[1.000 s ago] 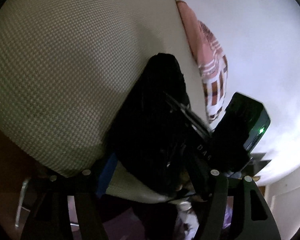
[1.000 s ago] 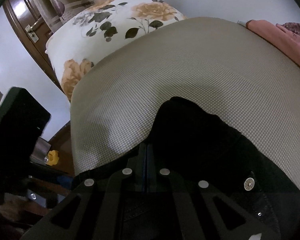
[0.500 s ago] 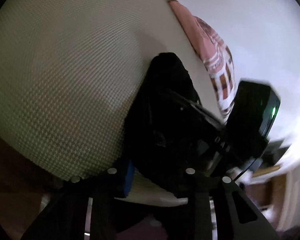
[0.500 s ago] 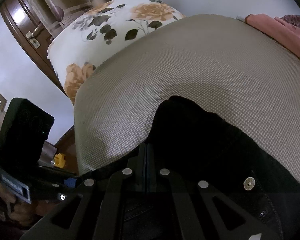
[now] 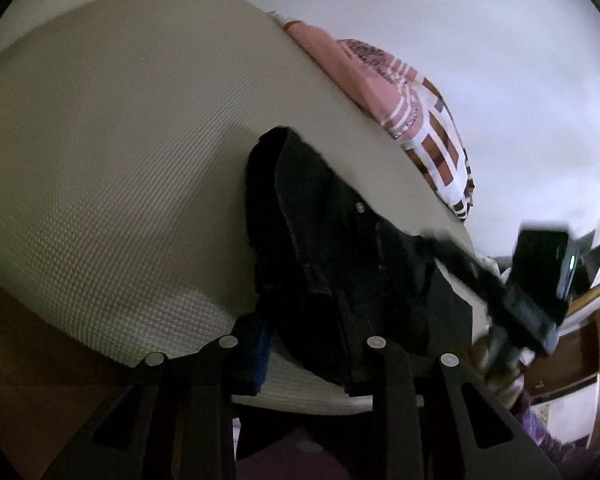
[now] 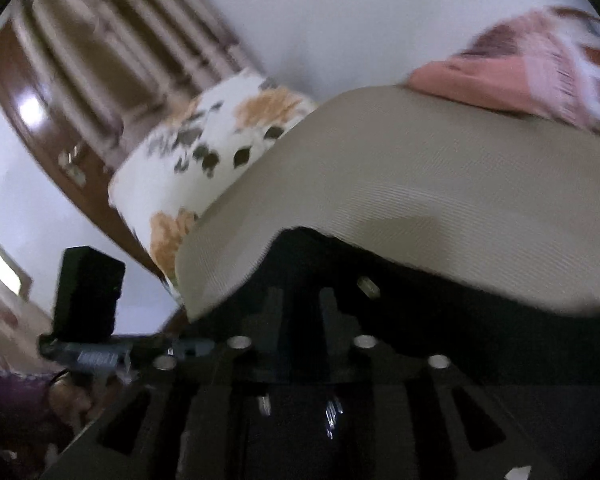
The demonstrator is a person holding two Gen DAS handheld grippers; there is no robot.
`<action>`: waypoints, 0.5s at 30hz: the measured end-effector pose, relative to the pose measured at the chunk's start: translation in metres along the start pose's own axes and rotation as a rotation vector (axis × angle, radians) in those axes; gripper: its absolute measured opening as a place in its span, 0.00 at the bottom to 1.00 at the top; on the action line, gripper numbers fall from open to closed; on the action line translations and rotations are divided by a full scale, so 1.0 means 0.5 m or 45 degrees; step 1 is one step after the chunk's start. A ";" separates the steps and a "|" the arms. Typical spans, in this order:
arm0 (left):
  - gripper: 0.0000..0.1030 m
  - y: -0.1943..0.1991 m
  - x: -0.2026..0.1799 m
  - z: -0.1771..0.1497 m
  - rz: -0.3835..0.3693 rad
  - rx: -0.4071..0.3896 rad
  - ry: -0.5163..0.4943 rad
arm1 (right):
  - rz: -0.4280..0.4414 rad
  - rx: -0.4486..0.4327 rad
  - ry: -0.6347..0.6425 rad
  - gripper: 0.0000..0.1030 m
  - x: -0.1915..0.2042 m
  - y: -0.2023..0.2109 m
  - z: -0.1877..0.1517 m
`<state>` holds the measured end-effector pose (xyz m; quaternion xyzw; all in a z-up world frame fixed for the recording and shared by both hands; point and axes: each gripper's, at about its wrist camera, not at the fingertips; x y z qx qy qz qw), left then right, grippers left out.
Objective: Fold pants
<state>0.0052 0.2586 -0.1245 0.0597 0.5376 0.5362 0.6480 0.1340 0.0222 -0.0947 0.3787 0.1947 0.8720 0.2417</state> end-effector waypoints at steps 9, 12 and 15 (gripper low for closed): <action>0.26 0.022 -0.106 0.015 0.024 -0.079 -0.143 | -0.146 -0.131 -0.395 0.35 -0.140 0.273 -0.177; 0.26 0.028 -0.153 0.013 0.030 -0.114 -0.213 | -0.155 -0.183 -0.485 0.35 -0.156 0.325 -0.216; 0.26 0.032 -0.195 0.010 0.033 -0.141 -0.276 | -0.160 -0.215 -0.514 0.35 -0.160 0.354 -0.242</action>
Point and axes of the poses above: each gripper's, at about its wrist camera, not at the fingertips, and y roughly against the way its jaws point, x to its left, z to its top, and after that the axes turned 6 degrees about -x, right-handed
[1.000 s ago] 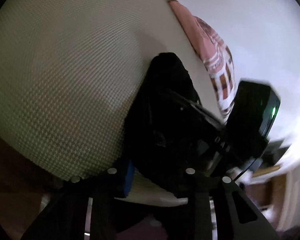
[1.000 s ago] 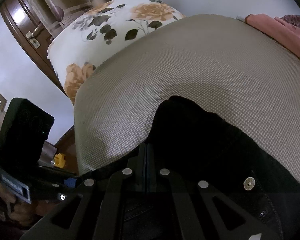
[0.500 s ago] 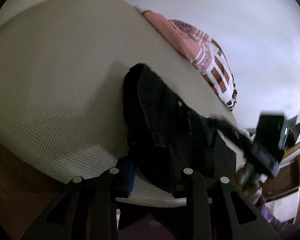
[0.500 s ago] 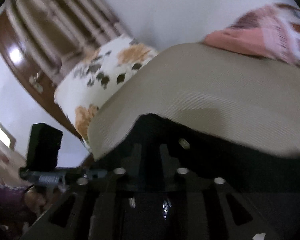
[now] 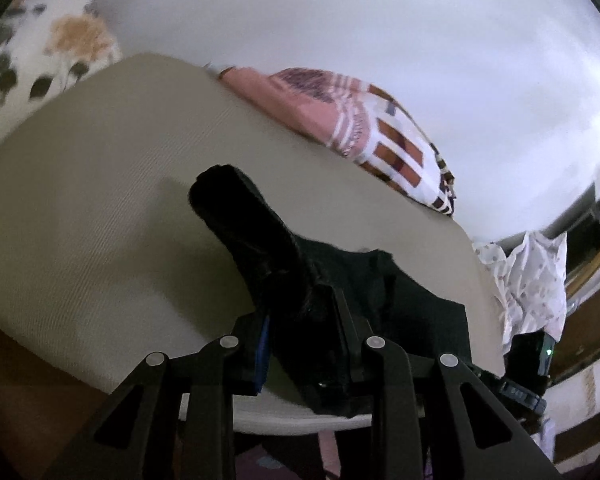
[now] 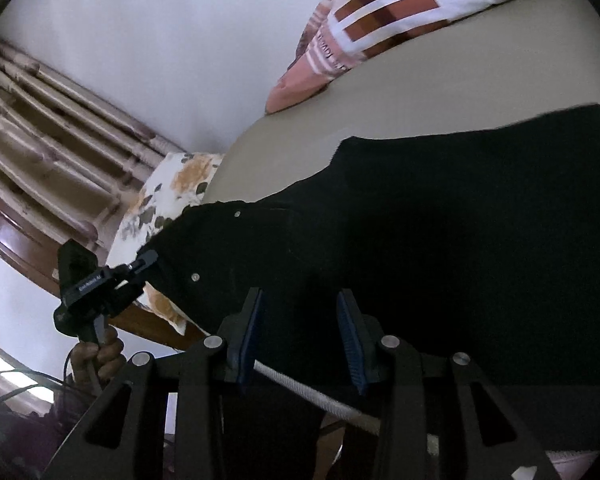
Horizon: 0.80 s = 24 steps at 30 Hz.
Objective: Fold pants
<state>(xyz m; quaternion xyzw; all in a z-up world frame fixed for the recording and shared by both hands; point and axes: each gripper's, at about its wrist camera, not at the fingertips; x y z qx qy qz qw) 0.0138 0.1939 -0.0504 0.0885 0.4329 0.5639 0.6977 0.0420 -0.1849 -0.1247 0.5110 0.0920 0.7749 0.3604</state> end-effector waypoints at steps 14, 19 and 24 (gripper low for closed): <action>0.26 -0.024 -0.191 0.008 -0.100 -0.034 -0.195 | 0.056 -0.056 -0.063 0.36 -0.034 0.024 -0.007; 0.22 -0.042 -0.270 -0.008 -0.204 0.004 -0.249 | 0.109 -0.091 -0.182 0.37 -0.071 0.045 0.006; 0.13 -0.083 -0.354 -0.049 -0.281 0.090 -0.347 | 0.098 -0.116 -0.261 0.38 -0.116 0.076 0.013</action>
Point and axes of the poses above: each gripper's, at about its wrist camera, not at the fingertips, and y roughly against the way its jaws point, x to its left, z to its top, and after that the axes turned 6 degrees about -x, right-handed
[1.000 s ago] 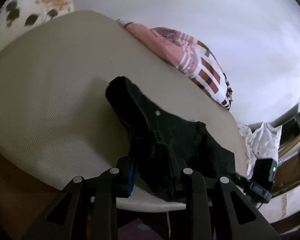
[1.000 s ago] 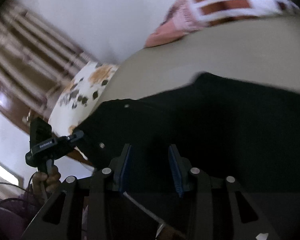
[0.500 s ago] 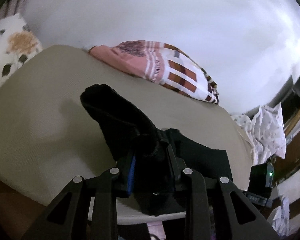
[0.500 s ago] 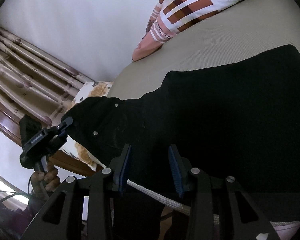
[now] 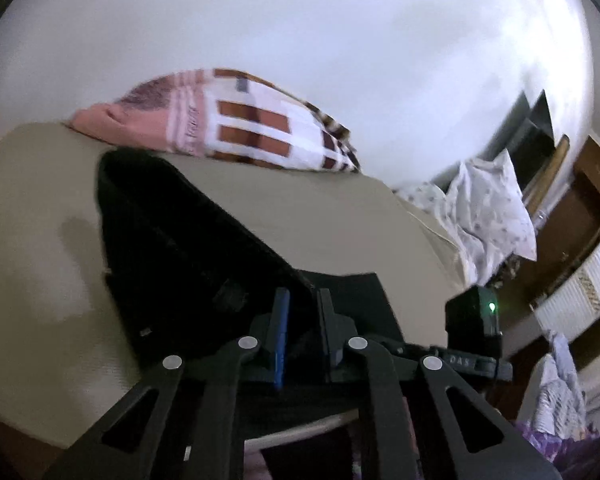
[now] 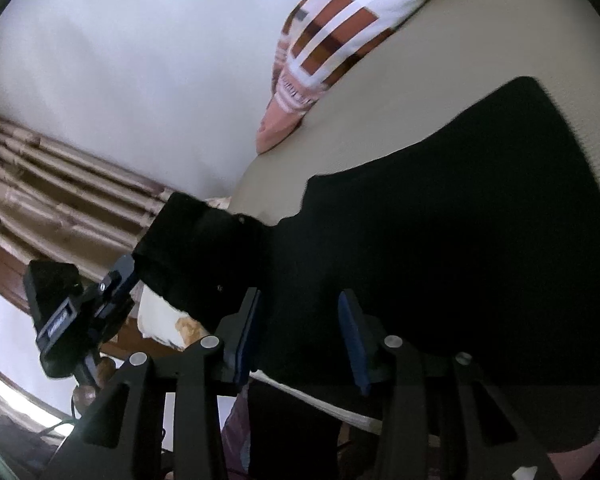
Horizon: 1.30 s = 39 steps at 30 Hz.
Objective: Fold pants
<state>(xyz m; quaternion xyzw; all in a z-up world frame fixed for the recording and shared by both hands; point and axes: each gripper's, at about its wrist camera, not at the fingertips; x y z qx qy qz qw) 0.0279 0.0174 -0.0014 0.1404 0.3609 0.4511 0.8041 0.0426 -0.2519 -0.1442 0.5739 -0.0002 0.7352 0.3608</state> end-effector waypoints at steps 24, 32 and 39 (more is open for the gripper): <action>0.13 -0.038 0.037 -0.007 -0.088 0.044 0.133 | 0.170 0.168 0.500 0.71 0.161 -0.099 -0.055; 0.13 -0.039 0.042 -0.004 -0.095 0.045 0.153 | 0.206 0.059 0.529 0.98 0.217 -0.147 -0.075; 0.13 -0.042 0.048 0.002 -0.094 0.027 0.159 | 0.128 0.006 0.554 1.00 0.258 -0.190 -0.088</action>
Point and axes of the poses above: each gripper's, at about its wrist camera, not at the fingertips, and y roughly against the way its jaws point, x to its left, z to its top, and after that the axes turned 6 degrees about -x, right-handed
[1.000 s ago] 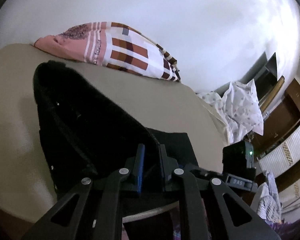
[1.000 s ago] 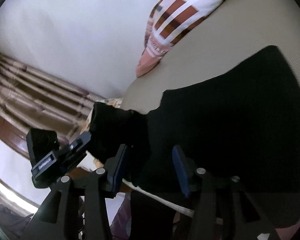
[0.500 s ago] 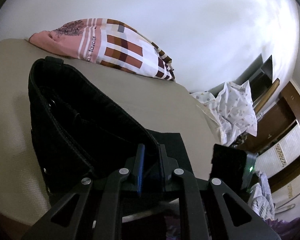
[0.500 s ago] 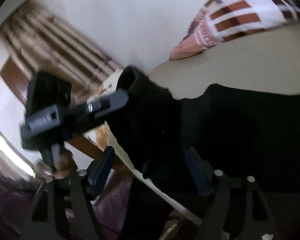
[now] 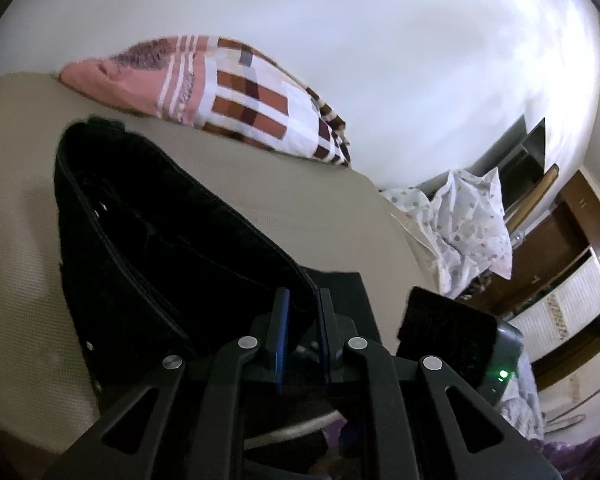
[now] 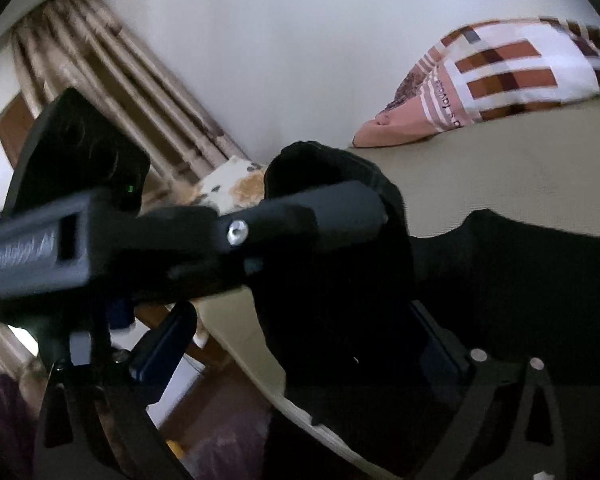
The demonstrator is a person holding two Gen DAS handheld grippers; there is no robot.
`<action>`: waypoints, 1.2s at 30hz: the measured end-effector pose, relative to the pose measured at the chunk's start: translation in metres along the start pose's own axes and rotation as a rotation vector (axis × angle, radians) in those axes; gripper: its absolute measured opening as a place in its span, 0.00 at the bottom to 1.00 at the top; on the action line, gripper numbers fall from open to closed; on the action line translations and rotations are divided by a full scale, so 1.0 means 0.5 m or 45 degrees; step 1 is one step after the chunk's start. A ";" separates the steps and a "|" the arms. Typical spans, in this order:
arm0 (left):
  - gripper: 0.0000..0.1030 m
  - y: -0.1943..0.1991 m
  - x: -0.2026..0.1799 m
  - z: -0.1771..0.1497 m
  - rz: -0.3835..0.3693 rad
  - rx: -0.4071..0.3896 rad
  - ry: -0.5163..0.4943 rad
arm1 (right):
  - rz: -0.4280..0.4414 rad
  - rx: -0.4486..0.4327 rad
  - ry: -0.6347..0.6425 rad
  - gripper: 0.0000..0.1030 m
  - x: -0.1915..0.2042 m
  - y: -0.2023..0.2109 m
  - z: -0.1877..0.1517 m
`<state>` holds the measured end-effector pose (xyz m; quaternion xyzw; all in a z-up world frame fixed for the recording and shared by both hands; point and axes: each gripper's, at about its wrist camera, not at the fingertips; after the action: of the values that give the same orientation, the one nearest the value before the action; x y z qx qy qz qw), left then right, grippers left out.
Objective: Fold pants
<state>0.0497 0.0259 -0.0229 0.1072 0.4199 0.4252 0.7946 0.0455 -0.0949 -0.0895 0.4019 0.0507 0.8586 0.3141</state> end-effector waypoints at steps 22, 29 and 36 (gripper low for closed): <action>0.19 0.003 0.050 0.038 -0.149 0.067 0.177 | -0.009 0.154 -0.102 0.20 -0.054 -0.031 0.018; 0.33 0.050 0.041 0.069 -0.181 -0.042 0.192 | -0.005 0.095 -0.351 0.16 -0.102 0.038 0.020; 0.55 0.035 0.048 0.056 -0.105 -0.038 0.174 | -0.090 -0.050 -0.531 0.15 -0.151 0.191 0.003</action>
<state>0.0676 0.0603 -0.0099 0.0487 0.4706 0.4048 0.7825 0.0352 -0.2151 -0.1058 0.5626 -0.0180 0.7462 0.3555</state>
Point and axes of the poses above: each gripper's, at about its wrist camera, not at the fingertips, and y roughly against the way its jaws point, x to its left, z to its top, and after that the axes turned 6 degrees about -x, right-handed
